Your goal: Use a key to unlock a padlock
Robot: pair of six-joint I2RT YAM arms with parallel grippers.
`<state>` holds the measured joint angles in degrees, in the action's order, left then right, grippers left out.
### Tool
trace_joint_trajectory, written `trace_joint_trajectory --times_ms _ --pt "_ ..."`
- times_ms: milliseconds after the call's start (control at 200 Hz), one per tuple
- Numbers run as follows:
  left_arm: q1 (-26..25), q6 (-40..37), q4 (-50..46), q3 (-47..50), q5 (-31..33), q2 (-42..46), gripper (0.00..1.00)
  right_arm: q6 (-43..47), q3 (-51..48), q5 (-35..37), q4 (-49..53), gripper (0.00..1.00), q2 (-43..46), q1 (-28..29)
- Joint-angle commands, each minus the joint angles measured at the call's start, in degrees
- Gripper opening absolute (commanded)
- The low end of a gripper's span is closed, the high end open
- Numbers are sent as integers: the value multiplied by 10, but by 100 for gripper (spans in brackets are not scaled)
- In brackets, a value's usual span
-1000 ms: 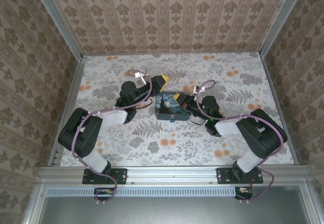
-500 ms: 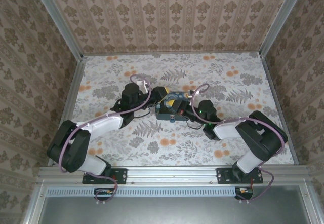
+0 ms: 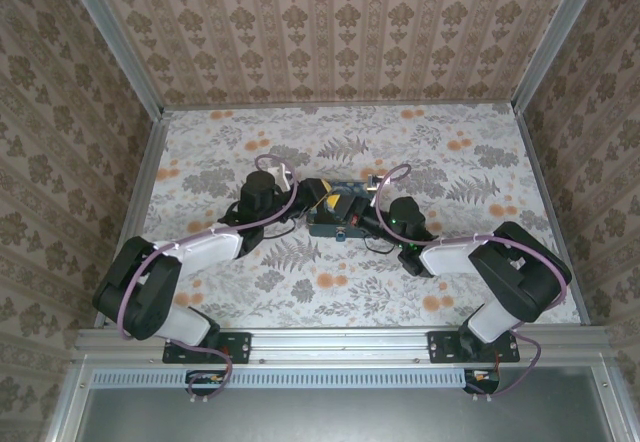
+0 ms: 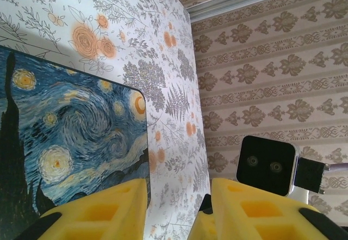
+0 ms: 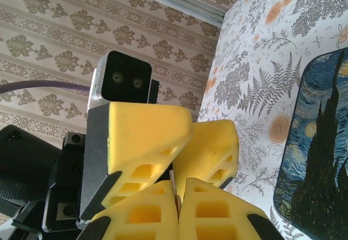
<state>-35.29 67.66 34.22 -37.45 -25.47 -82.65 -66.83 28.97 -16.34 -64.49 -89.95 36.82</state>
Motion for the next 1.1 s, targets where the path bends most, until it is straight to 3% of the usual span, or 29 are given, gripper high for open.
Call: trace_joint_trajectory --times_ms 0,540,805,920,990,1095 --pt "-6 5 25 4 5 -2 32 -11 18 12 -40 0 -5 5" --pt "-13 14 42 0 5 -7 16 -27 24 15 -67 0 -40 6" --pt "-15 12 44 -5 6 -8 0 -31 27 11 -65 0 -43 7" --pt "-12 0 43 -9 5 -10 0 -31 9 15 -62 49 -29 2" --pt "-4 -11 41 -11 2 -9 0 -25 -24 19 -54 58 -5 -7" --pt "14 -36 36 -15 -14 -5 0 -12 -81 30 -25 61 49 -25"
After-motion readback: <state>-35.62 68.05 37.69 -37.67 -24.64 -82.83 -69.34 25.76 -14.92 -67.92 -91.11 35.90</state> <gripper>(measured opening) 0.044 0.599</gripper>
